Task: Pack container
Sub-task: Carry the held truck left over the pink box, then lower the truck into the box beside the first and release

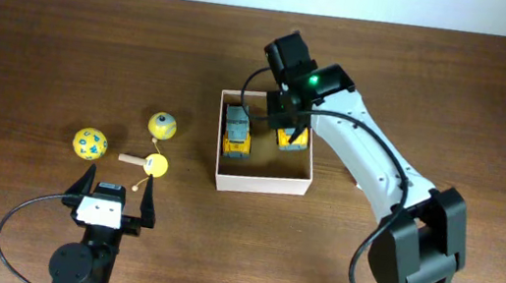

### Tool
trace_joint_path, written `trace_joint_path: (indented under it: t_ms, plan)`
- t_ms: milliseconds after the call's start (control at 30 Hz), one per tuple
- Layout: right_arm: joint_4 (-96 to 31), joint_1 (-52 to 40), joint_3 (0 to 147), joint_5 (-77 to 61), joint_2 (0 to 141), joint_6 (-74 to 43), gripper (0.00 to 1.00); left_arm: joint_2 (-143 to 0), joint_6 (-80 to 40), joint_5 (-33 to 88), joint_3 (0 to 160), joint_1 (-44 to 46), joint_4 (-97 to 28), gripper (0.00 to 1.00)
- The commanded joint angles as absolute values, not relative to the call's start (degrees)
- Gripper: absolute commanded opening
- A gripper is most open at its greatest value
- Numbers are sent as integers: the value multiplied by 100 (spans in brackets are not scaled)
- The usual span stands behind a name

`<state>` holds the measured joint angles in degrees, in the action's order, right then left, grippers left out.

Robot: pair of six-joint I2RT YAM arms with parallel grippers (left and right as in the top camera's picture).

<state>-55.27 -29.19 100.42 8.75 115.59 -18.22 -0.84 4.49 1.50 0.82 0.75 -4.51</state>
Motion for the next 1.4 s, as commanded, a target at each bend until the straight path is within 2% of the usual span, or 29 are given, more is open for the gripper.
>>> trace_joint_path:
  t_ms: [0, 267, 733, 933, 1367]
  plan:
    - [-5269, -2919, 9802, 993, 11557, -1918, 39, -30, 475, 130, 49, 97, -460, 99]
    - [-4477, -2917, 9268, 996, 11561, -1916, 42, -30, 475, 130, 49, 97, -460, 99]
    - [-4025, -2912, 8923, 1037, 11568, -1916, 43, -30, 475, 130, 49, 97, -460, 99]
    - [-4001, -2912, 8925, 1037, 11568, -1914, 62, -30, 475, 130, 49, 97, -460, 99]
    - [-4132, -2930, 9153, 663, 11480, -1675, 63, -30, 475, 130, 49, 97, -460, 99]
